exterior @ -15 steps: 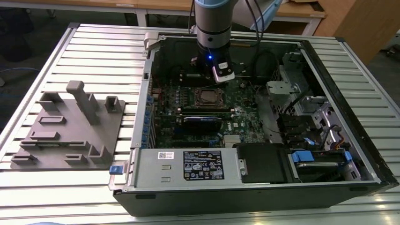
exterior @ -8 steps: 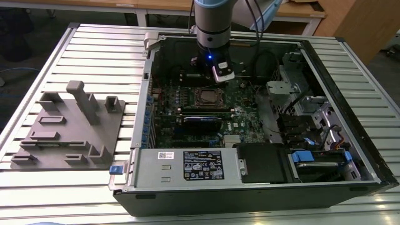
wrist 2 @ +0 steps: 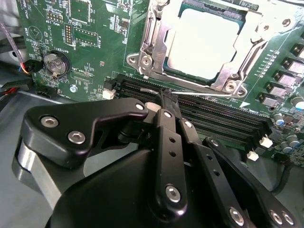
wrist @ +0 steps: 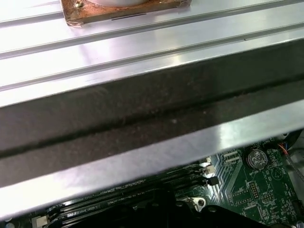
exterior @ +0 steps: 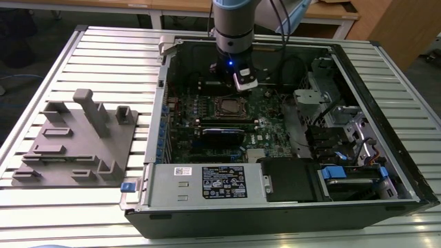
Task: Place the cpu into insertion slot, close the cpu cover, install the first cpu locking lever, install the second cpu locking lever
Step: 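Install the first cpu locking lever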
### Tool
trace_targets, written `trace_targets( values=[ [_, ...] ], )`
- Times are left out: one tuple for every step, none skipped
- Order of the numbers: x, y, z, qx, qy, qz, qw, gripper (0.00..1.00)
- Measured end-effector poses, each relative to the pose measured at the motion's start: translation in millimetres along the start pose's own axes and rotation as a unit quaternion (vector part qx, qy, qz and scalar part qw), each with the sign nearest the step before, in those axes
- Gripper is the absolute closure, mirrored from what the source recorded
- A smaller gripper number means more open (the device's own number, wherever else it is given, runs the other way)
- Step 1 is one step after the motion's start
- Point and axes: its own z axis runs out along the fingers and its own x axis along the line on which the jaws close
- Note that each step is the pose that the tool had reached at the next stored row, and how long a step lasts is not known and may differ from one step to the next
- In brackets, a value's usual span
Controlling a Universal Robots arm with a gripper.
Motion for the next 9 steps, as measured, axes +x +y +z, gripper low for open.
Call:
trace_targets(
  values=[
    [0.3,-0.2,0.4,-0.0001,-0.0006,0.0,1.0,0.9],
    [0.5,-0.3,0.4,-0.0001,-0.0007,0.0,1.0,0.9],
    [0.6,-0.4,0.5,0.0,-0.0007,0.0,1.0,0.9],
    [1.0,-0.5,0.7,-0.0002,-0.0009,0.0,1.0,0.9],
    [1.4,-0.6,0.9,-0.0004,-0.0012,0.0,1.0,0.9],
    [1.8,-0.6,1.1,-0.0004,-0.0013,0.0,1.0,0.9],
    [2.0,-0.7,1.2,-0.0004,-0.0013,0.0,1.0,0.9],
    [2.1,-0.7,1.2,-0.0004,-0.0014,0.0,1.0,0.9],
    [2.2,-0.7,1.4,-0.0005,-0.0014,0.0,1.0,0.9]
  ],
)
